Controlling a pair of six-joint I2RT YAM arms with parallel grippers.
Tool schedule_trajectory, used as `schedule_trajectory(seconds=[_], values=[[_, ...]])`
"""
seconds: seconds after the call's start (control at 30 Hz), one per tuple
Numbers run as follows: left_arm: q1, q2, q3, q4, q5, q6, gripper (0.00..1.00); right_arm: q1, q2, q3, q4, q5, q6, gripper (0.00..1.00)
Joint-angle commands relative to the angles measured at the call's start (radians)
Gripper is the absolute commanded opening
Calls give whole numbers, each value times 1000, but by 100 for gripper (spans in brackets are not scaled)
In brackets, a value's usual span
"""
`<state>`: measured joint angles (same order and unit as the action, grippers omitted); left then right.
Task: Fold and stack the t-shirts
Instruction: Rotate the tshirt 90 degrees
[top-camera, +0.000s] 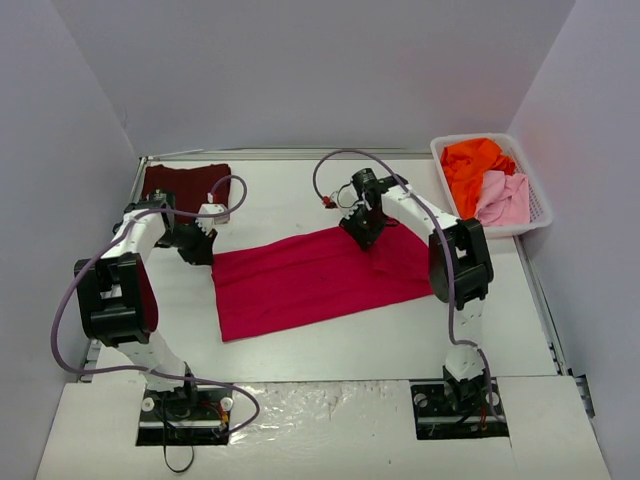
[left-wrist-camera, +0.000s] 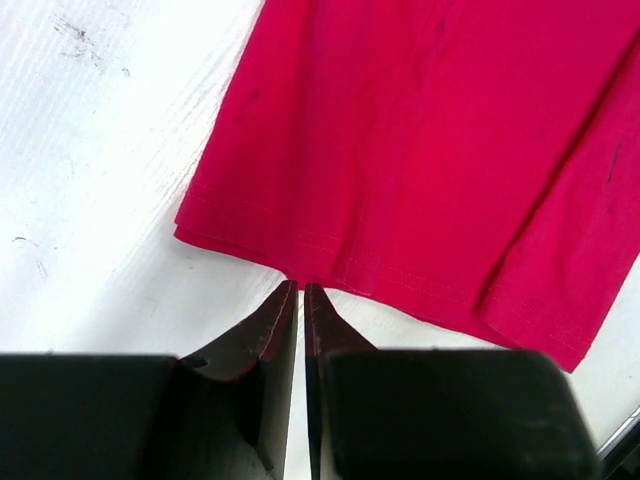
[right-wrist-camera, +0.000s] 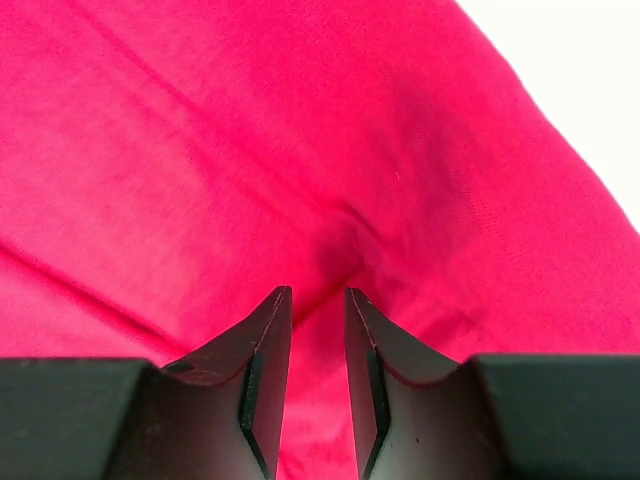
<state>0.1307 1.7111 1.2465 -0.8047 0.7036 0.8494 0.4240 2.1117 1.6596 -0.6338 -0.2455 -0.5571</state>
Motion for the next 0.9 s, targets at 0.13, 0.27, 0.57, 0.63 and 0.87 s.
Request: schedule_trajectory(seconds=[0.13,0.27,0.57,0.63,0.87], values=[[-25,-79,-50,11,48,-12,12,-47,-192,-16,-119,-52,11,25],[-36,-71,-79,47,66,-73,18,-117,-295,-81,-112,-87,-10,26],[-43,-48,-48,251,151,-373,3,-223,-292,-136,-11,21,6,0],[-49,-39,-45,324,111,-442,2,-235,-247,-110,2,41,14,0],[-82,-16,-50,394,14,-492,2,-248,-85,37,2,77,23,0]])
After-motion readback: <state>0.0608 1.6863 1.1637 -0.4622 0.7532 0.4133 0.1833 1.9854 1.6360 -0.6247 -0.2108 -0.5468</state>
